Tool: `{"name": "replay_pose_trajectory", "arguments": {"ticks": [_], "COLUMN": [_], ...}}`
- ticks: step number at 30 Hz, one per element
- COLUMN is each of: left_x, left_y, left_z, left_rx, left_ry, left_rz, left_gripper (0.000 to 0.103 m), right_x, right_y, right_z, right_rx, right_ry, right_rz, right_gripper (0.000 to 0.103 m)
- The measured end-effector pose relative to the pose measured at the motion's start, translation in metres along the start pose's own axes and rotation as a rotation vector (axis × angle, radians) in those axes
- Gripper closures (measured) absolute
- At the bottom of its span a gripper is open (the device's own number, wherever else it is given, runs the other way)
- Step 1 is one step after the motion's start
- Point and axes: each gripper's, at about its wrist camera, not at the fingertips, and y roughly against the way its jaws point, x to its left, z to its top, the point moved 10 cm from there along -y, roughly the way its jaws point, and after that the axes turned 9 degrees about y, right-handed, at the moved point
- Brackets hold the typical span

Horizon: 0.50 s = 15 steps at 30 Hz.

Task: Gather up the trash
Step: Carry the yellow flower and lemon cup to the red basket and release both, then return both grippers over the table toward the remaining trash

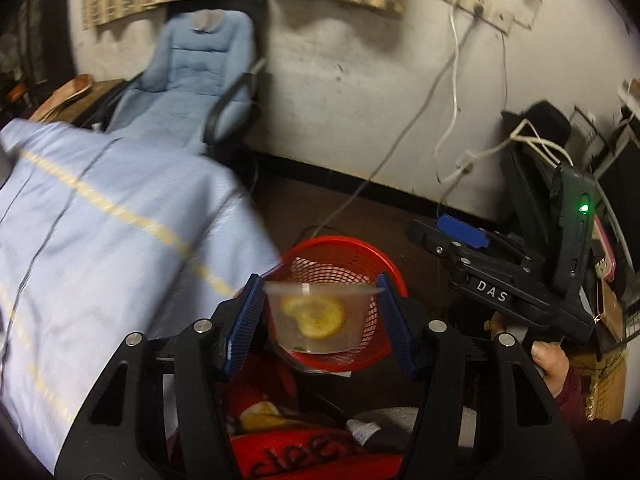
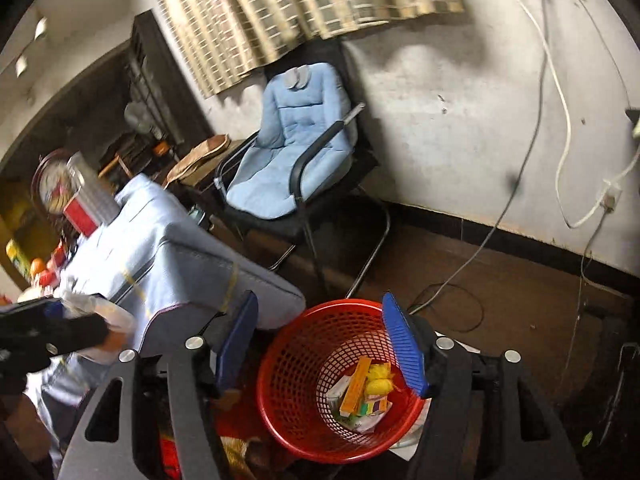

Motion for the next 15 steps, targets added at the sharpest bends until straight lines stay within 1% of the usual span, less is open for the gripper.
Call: {"name": "replay_pose_trajectory", "arguments": {"ticks": [1, 2, 3, 6, 9, 15], "left_x": [-0.003, -0.007, -0.01, -0.012, -0.004, 0.028], "left_y": [-0.004, -0.008, -0.009, -0.005, 0.0, 0.015], "left_z": [0.004, 0.008, 0.011, 0.022, 0.025, 0.023], "left_rx": [0.003, 0.001, -0.007, -0.048, -0.074, -0.092], "left_ry": [-0.007, -0.012, -0.017, -0.04, -0.035, 0.051], "left_rz": [0.002, 0.007, 0.011, 0.046, 0.076, 0.1], "left_gripper": [0.032, 0.022, 0.017, 0.011, 0.009, 0.009], "right_x": [-0.005, -0.009, -0.011, -0.018, -0.015, 0.006], "right_y": [-0.003, -0.005, -0.006, -0.007, -0.011, -0.01], "right_z": [0.0, -0.001, -0.003, -0.005, -0.006, -0.004], "right_rx": [0.007, 0.013, 0.017, 0.023, 0.026, 0.034], "right_ry": [-0.017, -0.029, -0.04, -0.066, -0.065, -0.027], "right_rz": [0.004, 0.007, 0.009, 0.016, 0.023, 0.04], "right_gripper": [0.039, 0.039, 0.039, 0.039, 0.039, 0.039]}}
